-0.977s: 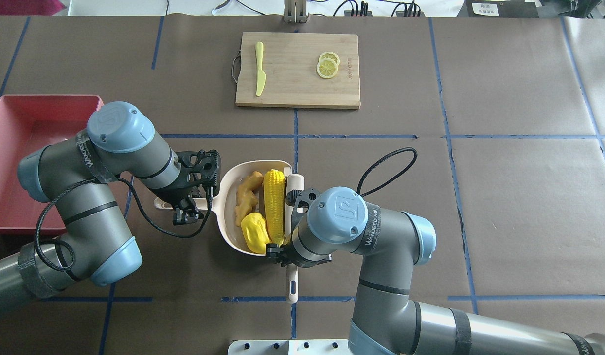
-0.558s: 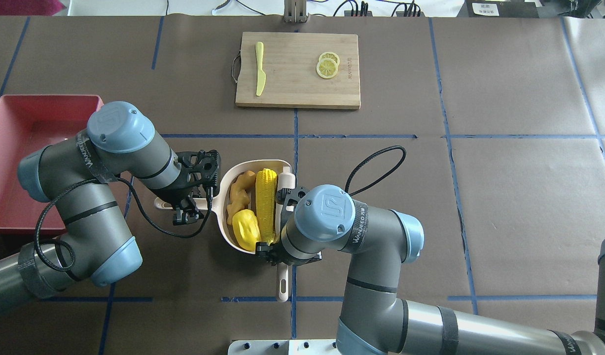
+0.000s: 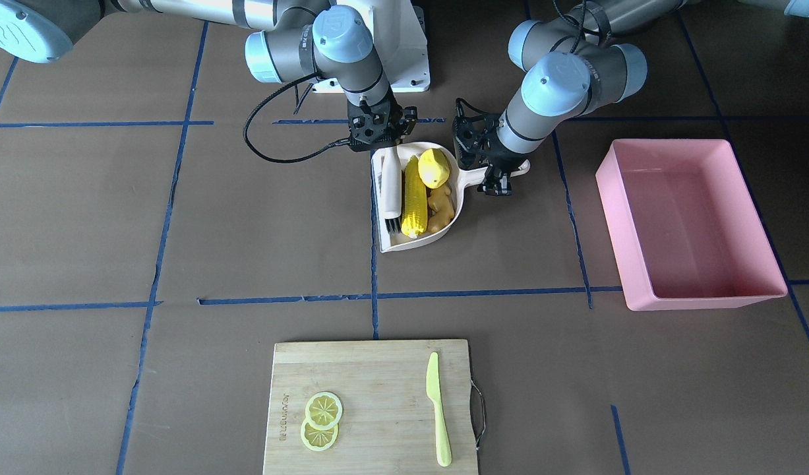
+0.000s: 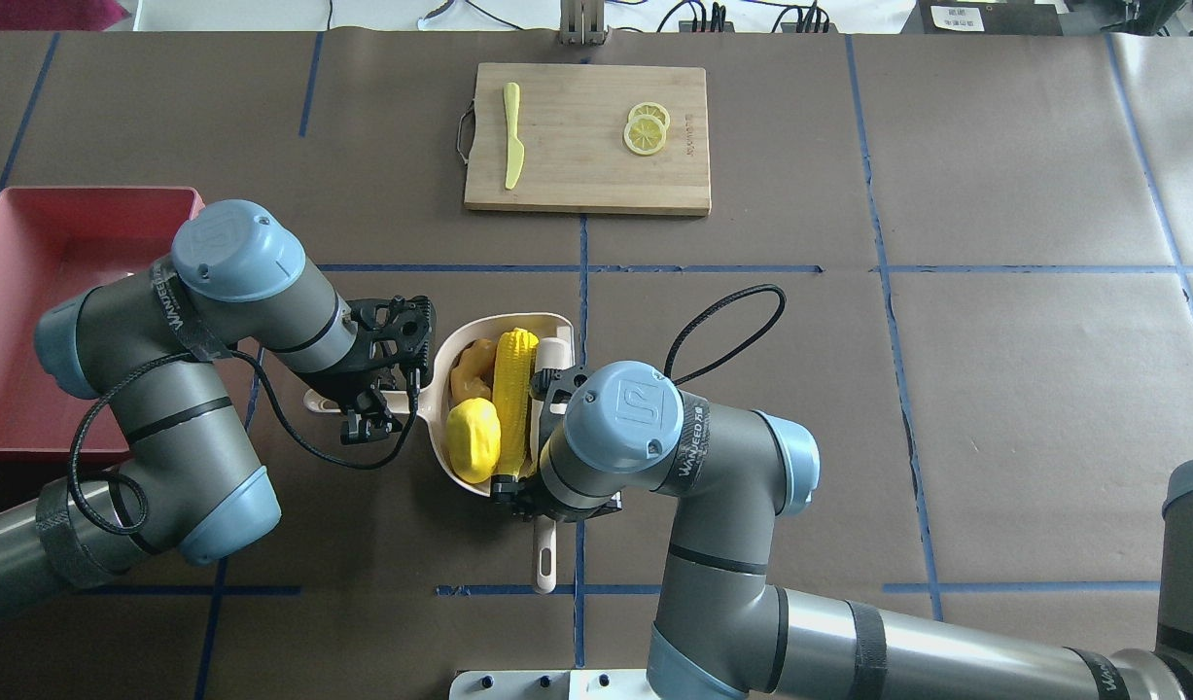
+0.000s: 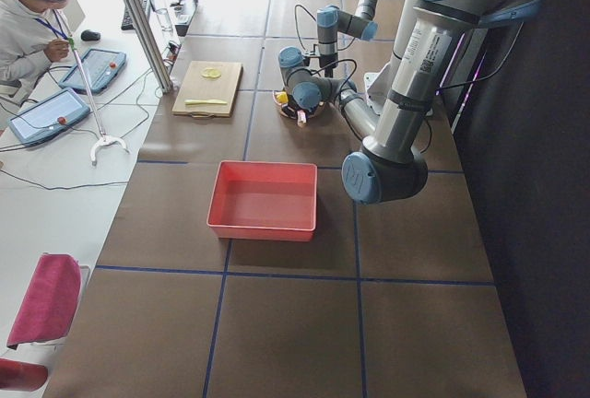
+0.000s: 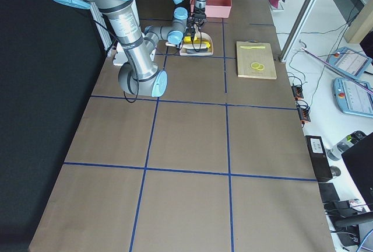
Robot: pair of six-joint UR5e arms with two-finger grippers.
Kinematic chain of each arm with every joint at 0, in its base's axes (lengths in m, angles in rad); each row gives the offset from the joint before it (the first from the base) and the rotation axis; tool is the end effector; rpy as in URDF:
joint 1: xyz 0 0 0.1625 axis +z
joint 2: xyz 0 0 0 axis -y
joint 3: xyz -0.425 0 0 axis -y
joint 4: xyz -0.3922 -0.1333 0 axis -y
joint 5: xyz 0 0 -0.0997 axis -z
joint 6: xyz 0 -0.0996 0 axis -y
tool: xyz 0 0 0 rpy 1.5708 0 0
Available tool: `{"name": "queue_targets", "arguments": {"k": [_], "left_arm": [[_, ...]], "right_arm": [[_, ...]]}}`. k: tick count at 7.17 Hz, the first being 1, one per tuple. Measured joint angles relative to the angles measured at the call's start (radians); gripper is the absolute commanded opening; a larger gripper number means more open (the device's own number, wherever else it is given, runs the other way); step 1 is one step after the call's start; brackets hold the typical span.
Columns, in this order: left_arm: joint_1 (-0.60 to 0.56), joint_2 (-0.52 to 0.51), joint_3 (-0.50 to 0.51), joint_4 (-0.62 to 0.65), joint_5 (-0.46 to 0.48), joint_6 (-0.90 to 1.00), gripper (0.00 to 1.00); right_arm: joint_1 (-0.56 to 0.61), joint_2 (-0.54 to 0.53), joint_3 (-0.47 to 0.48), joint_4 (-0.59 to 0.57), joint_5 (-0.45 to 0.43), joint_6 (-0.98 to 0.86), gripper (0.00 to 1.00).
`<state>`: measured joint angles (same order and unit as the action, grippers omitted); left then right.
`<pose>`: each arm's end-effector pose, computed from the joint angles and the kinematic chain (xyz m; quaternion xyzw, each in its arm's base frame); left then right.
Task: Sweep and dump trash into bin
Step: 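Push the items deeper into the dustpan, then lift the brush away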
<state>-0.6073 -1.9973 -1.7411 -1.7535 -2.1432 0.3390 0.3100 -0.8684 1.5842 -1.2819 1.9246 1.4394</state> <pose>0.4721 -0.4247 0.3185 0.2667 0.3605 0.6232 0.6407 -0.6392 -0.3085 0.1955 -0.0467 -0.4962 -0.0074 0.8669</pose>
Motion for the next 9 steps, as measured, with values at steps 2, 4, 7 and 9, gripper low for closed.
{"name": "queue_targets", "arguments": {"k": [2, 4, 7, 9], "left_arm": [[0.000, 0.000, 0.000, 0.000, 0.000, 0.000, 0.11], [0.000, 0.000, 0.000, 0.000, 0.000, -0.001, 0.11], [0.000, 0.000, -0.001, -0.001, -0.001, -0.002, 0.11], [-0.001, 0.001, -0.004, -0.002, -0.001, -0.005, 0.11]], "right_arm": [[0.001, -0.011, 0.011, -0.003, 0.005, 0.000, 0.00], [0.005, -0.049, 0.049, -0.011, 0.009, -0.002, 0.00], [0.028, -0.076, 0.142, -0.163, 0.013, -0.021, 0.00], [0.057, -0.094, 0.166, -0.244, 0.014, -0.079, 0.00]]}}
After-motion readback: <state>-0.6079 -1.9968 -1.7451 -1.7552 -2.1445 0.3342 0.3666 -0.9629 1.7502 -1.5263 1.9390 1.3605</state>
